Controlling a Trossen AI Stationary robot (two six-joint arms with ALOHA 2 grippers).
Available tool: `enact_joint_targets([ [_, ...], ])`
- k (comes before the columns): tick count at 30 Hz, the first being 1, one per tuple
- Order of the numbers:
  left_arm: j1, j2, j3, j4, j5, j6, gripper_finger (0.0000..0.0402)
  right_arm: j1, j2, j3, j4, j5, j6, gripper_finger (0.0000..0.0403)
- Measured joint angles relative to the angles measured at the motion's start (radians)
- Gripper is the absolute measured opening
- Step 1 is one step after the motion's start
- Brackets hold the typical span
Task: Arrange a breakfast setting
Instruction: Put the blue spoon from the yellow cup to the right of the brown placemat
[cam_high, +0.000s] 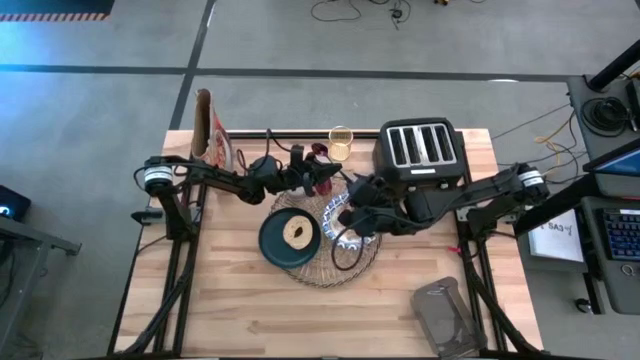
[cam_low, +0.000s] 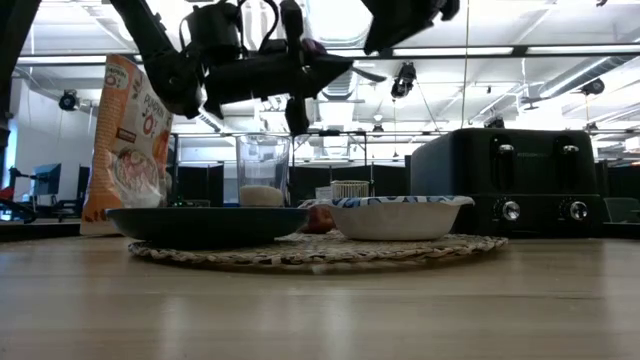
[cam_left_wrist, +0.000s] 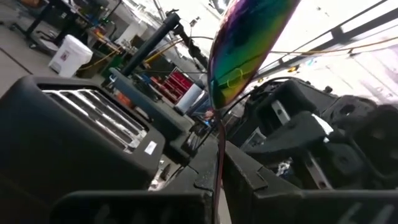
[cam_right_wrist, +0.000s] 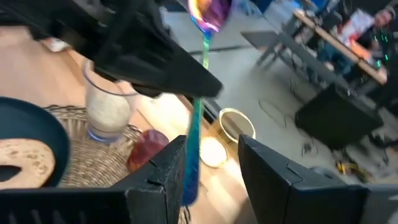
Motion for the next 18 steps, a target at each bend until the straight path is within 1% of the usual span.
enact_joint_targets([
  [3,0.000,0.000,-0.001,-0.006,-0.001,0.017,0.0000,-0.020,-0.001,0.000,-0.052,-0.010,0.067,0.0136],
  [8,0.000,0.000,-0.001,-0.034,-0.026,0.052,0.0000,-0.048,0.001,-0.001,-0.050,-0.111,0.090,0.0137],
  [13,0.000,0.000,-0.001,-0.071,-0.060,0.074,0.0000,-0.063,0.001,-0.002,-0.051,-0.119,0.090,0.0137],
  [15,0.000,0.000,-0.001,-0.073,-0.062,0.074,0.0000,-0.073,0.001,-0.002,-0.050,-0.163,0.090,0.0137],
  [18,0.000,0.000,-0.001,-0.074,-0.062,0.074,0.0000,-0.098,0.003,-0.002,-0.051,-0.258,0.112,0.0137],
])
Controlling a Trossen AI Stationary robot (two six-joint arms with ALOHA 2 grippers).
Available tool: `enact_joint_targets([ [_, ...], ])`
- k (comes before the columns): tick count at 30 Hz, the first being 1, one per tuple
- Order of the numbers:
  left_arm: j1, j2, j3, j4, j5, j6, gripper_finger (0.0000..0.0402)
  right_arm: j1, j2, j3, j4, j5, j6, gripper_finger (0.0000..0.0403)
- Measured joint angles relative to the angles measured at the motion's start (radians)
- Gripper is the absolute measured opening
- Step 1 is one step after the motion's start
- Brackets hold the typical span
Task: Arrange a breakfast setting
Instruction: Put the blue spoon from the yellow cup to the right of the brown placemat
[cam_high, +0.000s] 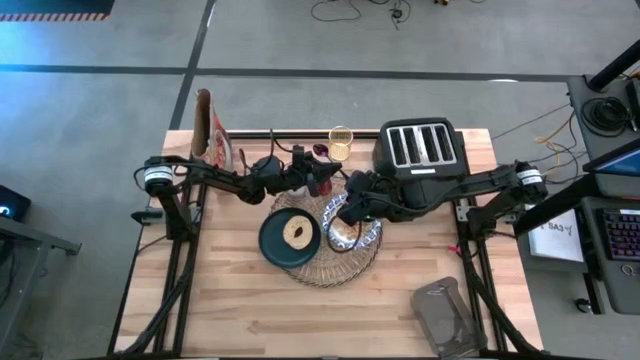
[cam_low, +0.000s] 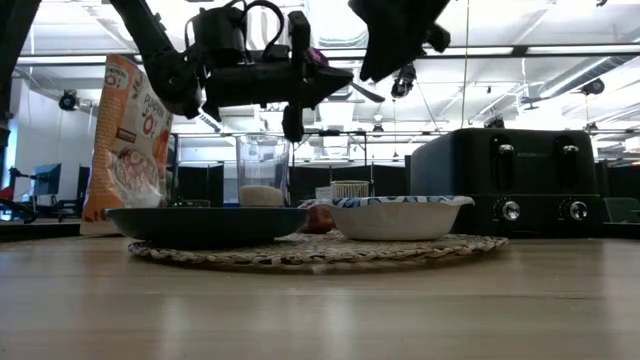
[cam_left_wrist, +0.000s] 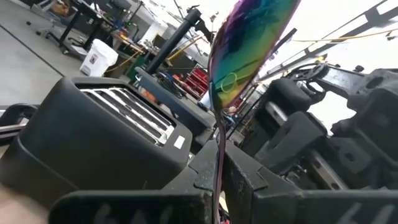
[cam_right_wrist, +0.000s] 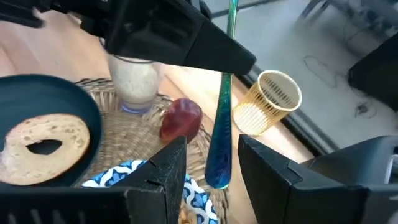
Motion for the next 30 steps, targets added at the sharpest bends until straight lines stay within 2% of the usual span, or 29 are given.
enact_joint_targets([
  [3,0.000,0.000,0.000,-0.009,0.001,0.000,0.0000,-0.024,0.000,0.000,0.000,-0.037,0.006,0.0137],
  [10,-0.008,0.000,0.000,-0.012,0.027,-0.019,0.0000,-0.066,0.000,0.000,-0.006,-0.042,0.009,0.0144],
  [17,-0.010,0.000,0.000,-0.016,0.027,-0.019,0.0000,-0.099,0.000,0.000,0.004,-0.132,0.020,0.0155],
  [25,-0.010,0.000,0.001,-0.015,0.026,-0.021,0.0000,-0.107,0.000,-0.001,0.011,-0.147,0.055,0.0145],
  [30,-0.017,0.000,0.027,-0.017,0.039,-0.030,0.0000,-0.112,0.001,-0.001,0.026,-0.143,0.054,0.0154],
])
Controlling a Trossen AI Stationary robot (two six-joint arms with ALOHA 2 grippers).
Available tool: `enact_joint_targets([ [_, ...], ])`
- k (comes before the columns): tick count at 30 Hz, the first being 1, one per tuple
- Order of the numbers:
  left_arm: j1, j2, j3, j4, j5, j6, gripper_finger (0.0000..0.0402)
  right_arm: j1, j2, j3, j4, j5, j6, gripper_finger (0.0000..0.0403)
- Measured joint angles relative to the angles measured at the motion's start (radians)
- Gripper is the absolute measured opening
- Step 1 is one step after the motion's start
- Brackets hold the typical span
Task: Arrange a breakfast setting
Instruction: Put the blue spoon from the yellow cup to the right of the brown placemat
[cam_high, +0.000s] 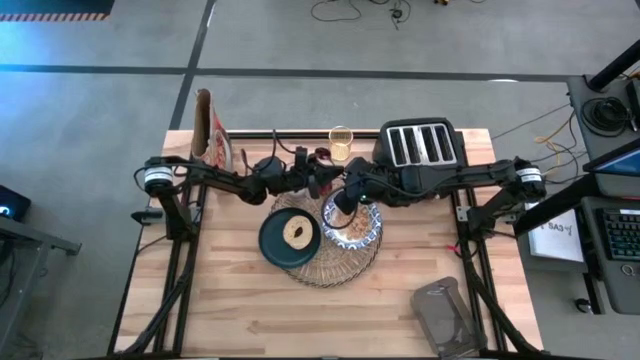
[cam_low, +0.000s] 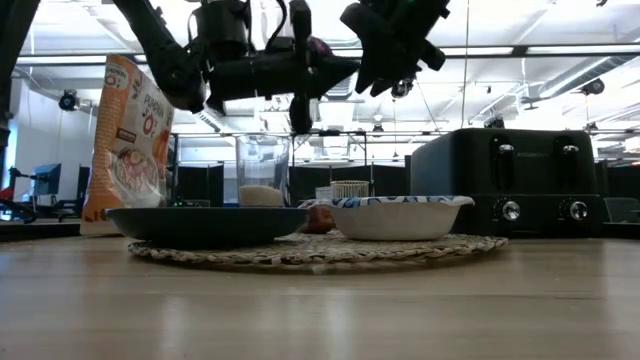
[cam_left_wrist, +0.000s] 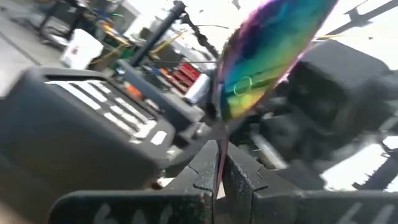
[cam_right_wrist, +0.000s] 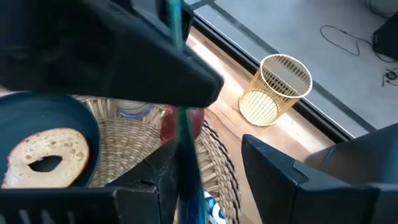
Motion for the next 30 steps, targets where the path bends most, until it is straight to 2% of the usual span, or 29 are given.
enact_joint_targets([
  [6,-0.015,0.000,0.038,-0.059,0.023,0.021,0.0000,-0.011,0.000,-0.001,-0.004,0.008,-0.002,0.0165],
  [20,-0.017,0.000,0.037,-0.083,0.013,0.015,0.0000,-0.014,0.000,-0.001,-0.010,0.008,-0.039,0.0142],
  [25,-0.016,0.000,0.037,-0.086,0.009,0.013,0.0000,-0.020,0.000,-0.001,-0.010,-0.002,-0.037,0.0105],
  [30,-0.015,0.000,0.037,-0.087,0.005,0.006,0.0000,-0.032,0.000,-0.001,-0.006,-0.048,-0.041,0.0032],
])
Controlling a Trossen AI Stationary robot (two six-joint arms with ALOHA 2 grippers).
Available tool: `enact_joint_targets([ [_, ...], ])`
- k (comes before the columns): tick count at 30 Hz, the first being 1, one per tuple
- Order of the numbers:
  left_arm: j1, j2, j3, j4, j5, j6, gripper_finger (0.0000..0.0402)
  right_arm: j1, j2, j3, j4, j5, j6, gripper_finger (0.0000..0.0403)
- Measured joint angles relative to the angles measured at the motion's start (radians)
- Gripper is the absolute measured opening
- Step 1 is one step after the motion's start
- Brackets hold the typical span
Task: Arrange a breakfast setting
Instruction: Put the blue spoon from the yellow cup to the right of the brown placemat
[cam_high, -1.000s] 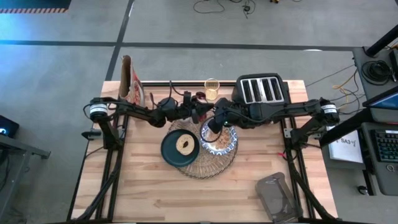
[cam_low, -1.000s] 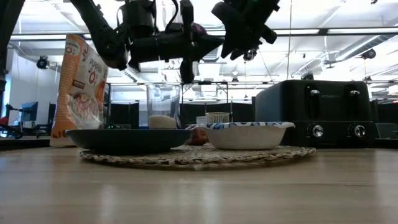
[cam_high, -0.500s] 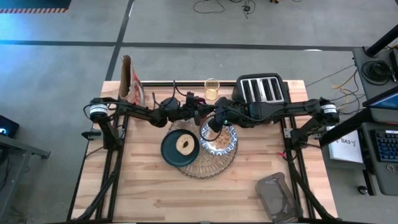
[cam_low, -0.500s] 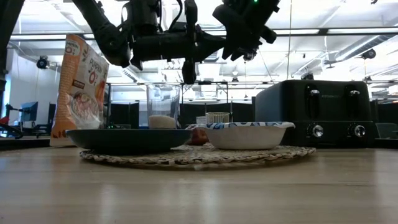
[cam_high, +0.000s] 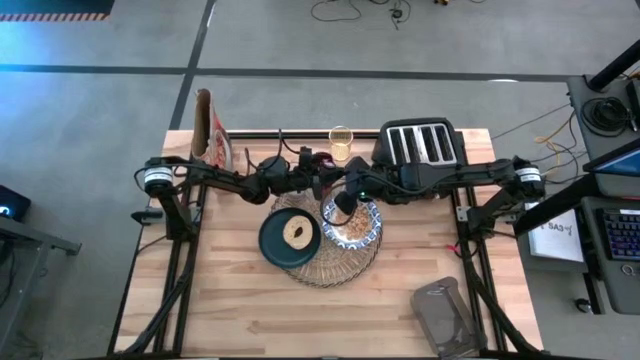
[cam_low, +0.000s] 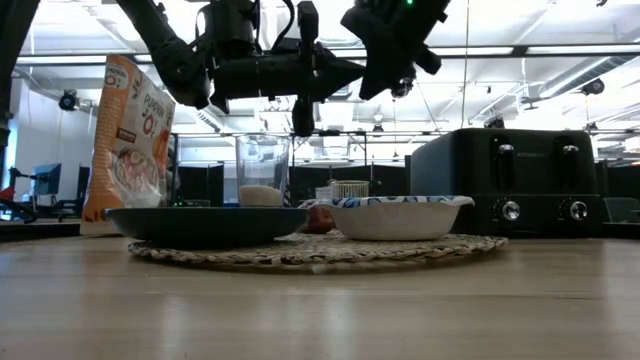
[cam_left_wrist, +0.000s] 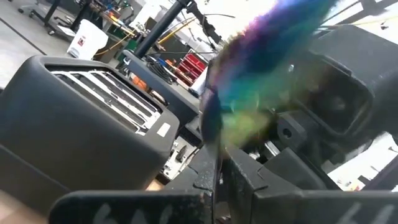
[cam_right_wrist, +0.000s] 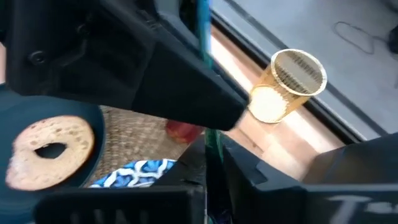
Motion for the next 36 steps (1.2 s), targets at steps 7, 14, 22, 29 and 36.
enact_joint_targets([
  [7,0.000,0.000,0.000,0.000,0.011,0.000,0.0001,-0.007,0.001,0.000,0.005,-0.024,-0.001,0.0010],
  [14,0.001,-0.001,0.000,-0.010,0.073,0.014,0.0016,-0.007,0.001,0.000,-0.004,-0.013,-0.009,0.0008],
  [22,-0.004,-0.002,-0.003,-0.071,0.283,0.015,0.0084,-0.032,-0.018,0.017,-0.014,0.026,-0.027,0.0007],
  [29,-0.003,-0.002,-0.003,-0.068,0.392,0.023,0.0118,-0.071,-0.062,0.021,-0.008,-0.029,-0.044,0.0007],
  [36,0.008,-0.005,-0.006,-0.067,0.607,0.020,0.0118,-0.073,-0.116,0.020,-0.120,-0.076,0.040,0.0008],
])
